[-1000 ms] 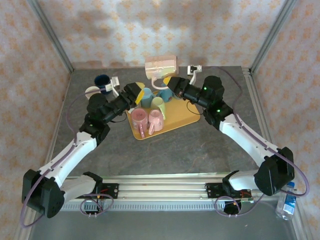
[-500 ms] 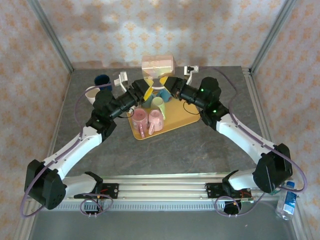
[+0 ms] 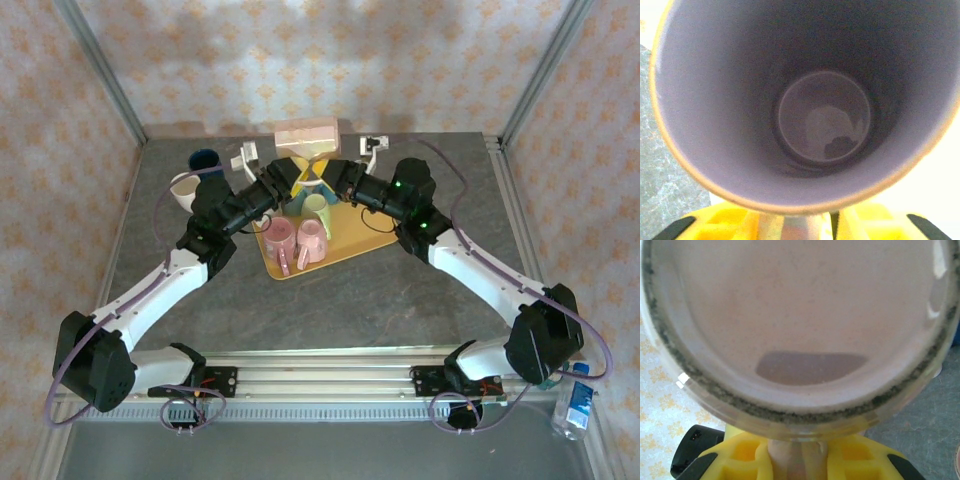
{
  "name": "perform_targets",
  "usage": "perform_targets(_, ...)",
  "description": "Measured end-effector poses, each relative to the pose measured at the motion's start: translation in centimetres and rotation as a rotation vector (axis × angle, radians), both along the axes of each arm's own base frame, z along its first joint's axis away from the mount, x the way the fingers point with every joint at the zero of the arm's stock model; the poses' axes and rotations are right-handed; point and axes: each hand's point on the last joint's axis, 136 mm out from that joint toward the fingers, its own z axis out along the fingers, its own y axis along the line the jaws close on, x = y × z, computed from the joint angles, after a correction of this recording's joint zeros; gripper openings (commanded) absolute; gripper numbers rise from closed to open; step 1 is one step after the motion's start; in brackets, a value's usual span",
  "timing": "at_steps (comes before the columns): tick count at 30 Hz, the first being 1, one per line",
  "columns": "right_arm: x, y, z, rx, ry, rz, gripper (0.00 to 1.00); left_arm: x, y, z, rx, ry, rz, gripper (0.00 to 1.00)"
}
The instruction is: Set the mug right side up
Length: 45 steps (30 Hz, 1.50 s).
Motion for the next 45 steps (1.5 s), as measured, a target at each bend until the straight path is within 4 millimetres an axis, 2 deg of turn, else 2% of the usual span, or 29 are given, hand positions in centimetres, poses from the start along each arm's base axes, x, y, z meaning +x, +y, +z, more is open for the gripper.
perform_targets(5, 0.1, -0.1, 0.5, 0.02, -0.002, -0.005, 0.0, 0.0, 0.0, 0.2, 0.013, -0.022, 0.004, 0.02)
perform_targets(6, 0.1, -0.1, 0.5, 0.02, -0.002, -0.006, 0.0, 0.0, 0.0, 0.2, 0.013, -0.021, 0.005, 0.0)
perform_targets(8, 0.1, -0.1, 0.5, 0.022, 0.001, -0.009, 0.16, 0.0, 0.0, 0.2, 0.013, -0.022, 0.007, 0.0)
perform_targets(10, 0.2, -0.1, 0.4, 0.023, 0.006, -0.012, 0.38, 0.0, 0.1, 0.2, 0.017, -0.026, 0.009, 0.0)
perform_targets(11, 0.2, -0.1, 0.5, 0.024, 0.0, -0.014, 0.45, 0.1, 0.1, 0.2, 0.019, -0.027, 0.01, 0.0)
perform_targets(14, 0.2, -0.1, 0.7, 0.029, -0.015, -0.021, 0.56, 0.2, 0.1, -0.2, 0.036, -0.019, 0.021, 0.0)
perform_targets(19, 0.6, -0.2, 0.3, 0.005, -0.026, -0.048, 0.6, 0.5, 0.2, -0.7, 0.083, -0.026, 0.039, 0.0)
perform_targets(22, 1.0, -0.7, -1.0, -0.059, -0.018, -0.092, 0.61, 0.8, 0.4, -1.2, 0.143, -0.021, 0.062, 0.0)
perform_targets(28, 0.9, -3.7, -4.3, -0.295, -0.001, -0.23, 0.62, 0.3, 2.5, -2.8, 0.338, 0.012, 0.146, 0.0)
perform_targets(32, 0.6, -6.1, -5.3, -0.465, -0.034, -0.305, 0.62, -0.5, 5.2, -3.1, 0.484, 0.031, 0.218, 0.0)
perform_targets(36, 0.5, -7.5, -6.1, -0.614, -0.071, -0.329, 0.62, -0.6, 8.1, -4.0, 0.628, 0.072, 0.292, 0.0)
perform_targets(40, 0.2, -8.2, -7.4, -0.728, -0.088, -0.312, 0.62, -1.1, 11.0, -6.7, 0.822, 0.152, 0.355, 0.0)
perform_targets(45, 0.5, -8.1, -9.1, -0.82, -0.084, -0.273, 0.62, -2.6, 15.1, -10.4, 1.11, 0.276, 0.42, 0.0)
